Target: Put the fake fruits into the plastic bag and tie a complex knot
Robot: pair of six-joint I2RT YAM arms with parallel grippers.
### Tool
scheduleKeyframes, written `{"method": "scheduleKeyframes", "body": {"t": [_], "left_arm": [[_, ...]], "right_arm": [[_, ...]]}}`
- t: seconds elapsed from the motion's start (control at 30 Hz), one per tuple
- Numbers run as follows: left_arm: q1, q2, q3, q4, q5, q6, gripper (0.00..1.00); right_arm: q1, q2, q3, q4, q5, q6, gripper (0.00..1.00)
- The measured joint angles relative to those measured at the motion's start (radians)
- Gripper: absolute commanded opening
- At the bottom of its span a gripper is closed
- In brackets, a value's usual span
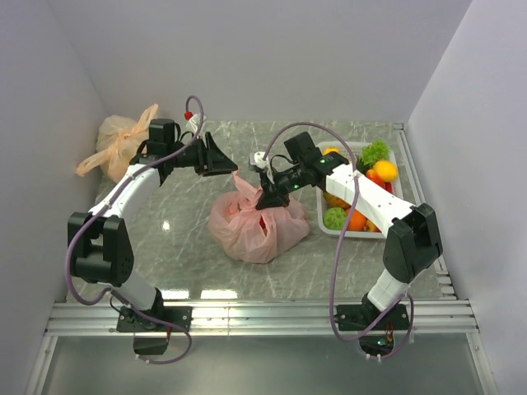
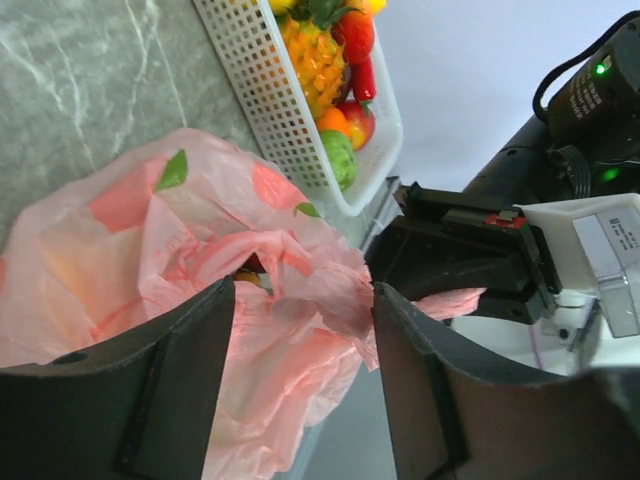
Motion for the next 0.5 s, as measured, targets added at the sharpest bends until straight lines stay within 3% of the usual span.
{"method": "scheduleKeyframes", "body": {"t": [0.1,0.27,0.4,0.5], "left_arm": [[0.000,-0.001,-0.013,0.008,0.026,-0.025,0.52],[0.000,-0.009,-0.026,0.079,0.077,-0.061,0.55],[0.000,-0.018,-0.031,0.109,0.114,-0.076,0.41],[0.000,-0.019,-0.031,0.116,0.140,-0.074,0.40]], "right_arm": [[0.000,0.000,0.000,-0.002,0.009,-0.006,0.00],[0.000,0.000,0.001,-0.005,0.018,-0.013,0.00],[0.000,0.000,0.008,-0.010,0.028,-0.016,0.00],[0.000,0.001,0.011,-0.014,0.032,-0.016,0.00]]}}
